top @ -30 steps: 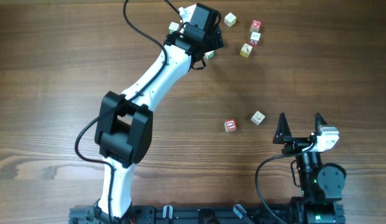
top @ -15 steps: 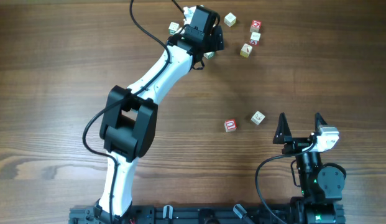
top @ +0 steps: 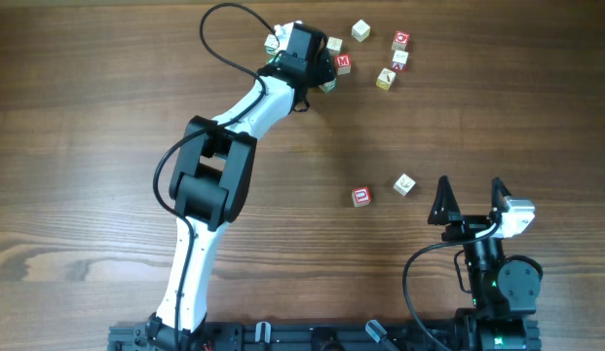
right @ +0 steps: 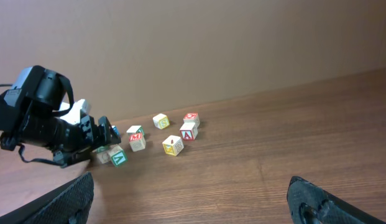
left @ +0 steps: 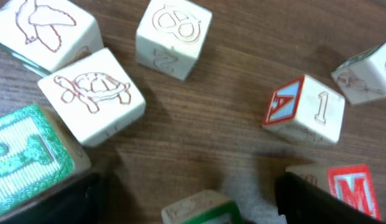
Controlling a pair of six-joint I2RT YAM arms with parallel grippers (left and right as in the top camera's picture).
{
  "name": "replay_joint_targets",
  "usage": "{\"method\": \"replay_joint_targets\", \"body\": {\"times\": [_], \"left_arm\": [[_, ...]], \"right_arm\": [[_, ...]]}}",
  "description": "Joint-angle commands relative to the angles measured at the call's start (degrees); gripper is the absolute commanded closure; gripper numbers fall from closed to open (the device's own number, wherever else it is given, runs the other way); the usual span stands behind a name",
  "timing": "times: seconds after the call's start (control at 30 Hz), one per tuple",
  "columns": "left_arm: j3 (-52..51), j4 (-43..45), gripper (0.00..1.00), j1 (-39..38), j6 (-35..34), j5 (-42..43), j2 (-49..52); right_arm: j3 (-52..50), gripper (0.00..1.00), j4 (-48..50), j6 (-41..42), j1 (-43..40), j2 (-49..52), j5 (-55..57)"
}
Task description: Form a horizontal line
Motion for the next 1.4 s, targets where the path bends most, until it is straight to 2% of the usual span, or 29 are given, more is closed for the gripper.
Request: {"method": "replay_joint_targets", "body": {"times": [0.0, 0.1, 0.23, 0.33, 0.43, 0.6, 0.73, 0.87, 1.0, 1.1, 1.23, 1.37], "left_arm": [[0.5, 0.1, 0.19, 0.7, -0.9, 2.4, 3.1], [0.5, 0.2, 0.46, 0.6, -0.9, 5.8, 3.0], [0.5, -0.4, 0.69, 0.6, -0.9, 8.9, 2.7], [0.5, -3.5, 0.81, 0.6, -0.9, 8.5, 0.5], [0.5, -6.9, 0.84, 0.7, -0.8, 6.1, -4.1], [0.5, -18.2, 0.88, 0.7, -0.7, 5.0, -13.2], [0.5, -32.9, 0.92, 0.0, -0.9, 6.6, -19.8], [0.0, -45.3, 0.96, -2.5, -0.9, 7.4, -20.7], [-4.9, -46.9, 0.96, -5.9, -0.9, 7.3, -20.6], [-7.5, -46.1, 0.96, -7.9, -0.9, 7.4, -20.6], [-7.8, -46.1, 0.96, -10.4, -0.9, 9.1, -20.6], [-8.5, -45.9, 0.95, -12.9, -0.9, 8.8, -20.6]], "right_arm": [[0.0, 0.0, 0.2, 2.2, 0.2, 0.0, -0.5], [0.0, 0.0, 0.1, 6.3, 0.2, 0.0, -0.5], [0.0, 0.0, 0.1, 15.3, 0.2, 0.0, -0.5], [0.0, 0.0, 0.1, 18.7, 0.2, 0.0, -0.5], [0.0, 0.0, 0.1, 18.9, 0.2, 0.0, -0.4], [0.0, 0.0, 0.4, 18.8, 0.2, 0.0, -0.5], [0.0, 0.0, 0.3, 19.1, 0.2, 0.0, -2.7], [0.0, 0.0, 0.4, 19.1, 0.2, 0.0, -4.1], [0.0, 0.0, 0.4, 26.6, 0.2, 0.0, -2.2], [0.0, 0.0, 1.2, 27.6, 0.2, 0.0, -1.8], [0.5, 0.0, 6.8, 18.9, 0.2, 0.0, -5.4], [4.6, 0.0, 2.3, 16.2, 0.1, 1.8, -5.5]]}}
